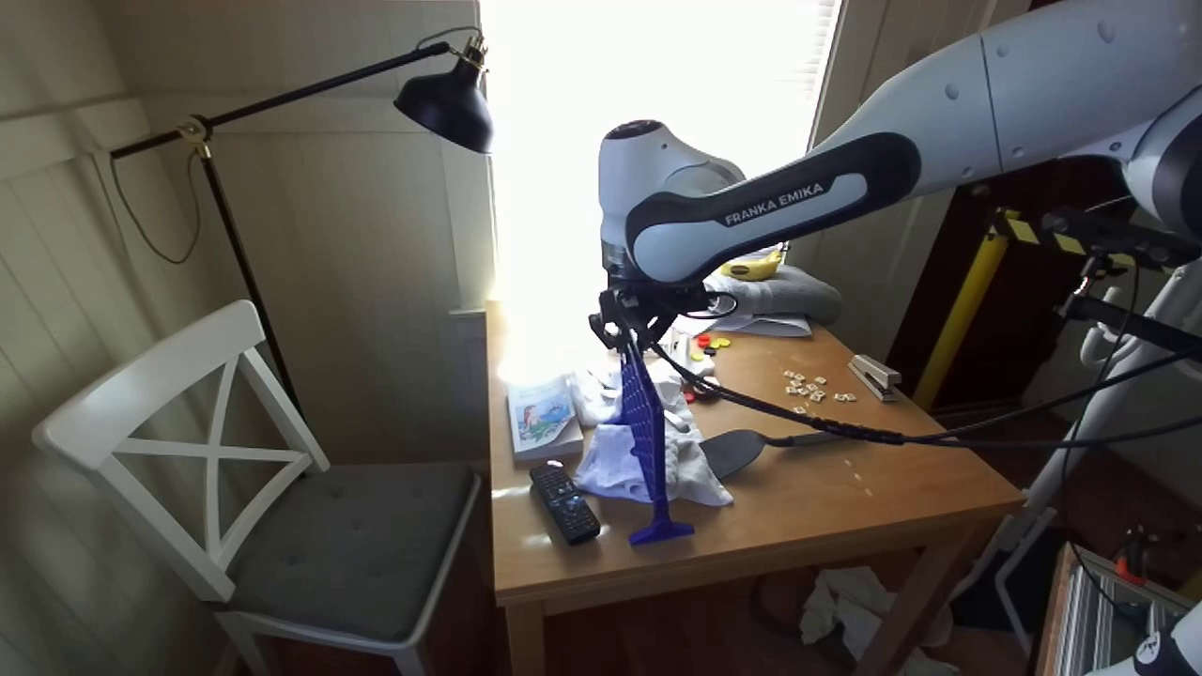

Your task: Shift the blue object to the left

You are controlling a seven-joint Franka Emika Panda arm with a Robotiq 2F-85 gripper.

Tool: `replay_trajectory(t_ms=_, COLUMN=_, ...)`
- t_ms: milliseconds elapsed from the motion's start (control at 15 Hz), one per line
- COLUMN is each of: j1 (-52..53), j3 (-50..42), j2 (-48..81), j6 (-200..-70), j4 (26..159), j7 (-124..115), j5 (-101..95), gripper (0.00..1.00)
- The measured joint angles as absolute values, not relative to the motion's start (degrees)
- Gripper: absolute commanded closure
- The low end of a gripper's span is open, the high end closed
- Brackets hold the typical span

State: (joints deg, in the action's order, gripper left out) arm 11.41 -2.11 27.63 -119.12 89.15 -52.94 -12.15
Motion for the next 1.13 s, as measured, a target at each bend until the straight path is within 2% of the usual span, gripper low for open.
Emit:
replay_trajectory(t_ms=67, j1=11.0, j3=-2.38, j2=27.68, j6=-119.48, j4=89.15, j7=-51.8, j5=-12.15, gripper=0.57)
replay_trajectory(t_ms=133, j1=10.53, j3=-2.56, j2=27.71, j6=-119.7, j4=89.15, j7=-50.74, j5=-12.15, gripper=0.56)
replay_trajectory(t_ms=667, j1=8.87, j3=-3.11, j2=27.04, j6=-118.85, j4=89.21, j7=-45.88, j5=-11.95, gripper=0.02)
replay_trajectory(t_ms=1133, j1=9.81, j3=-4.81, j2=19.97, j6=-111.37, j4=90.03, j7=-47.88, j5=-18.34, gripper=0.0)
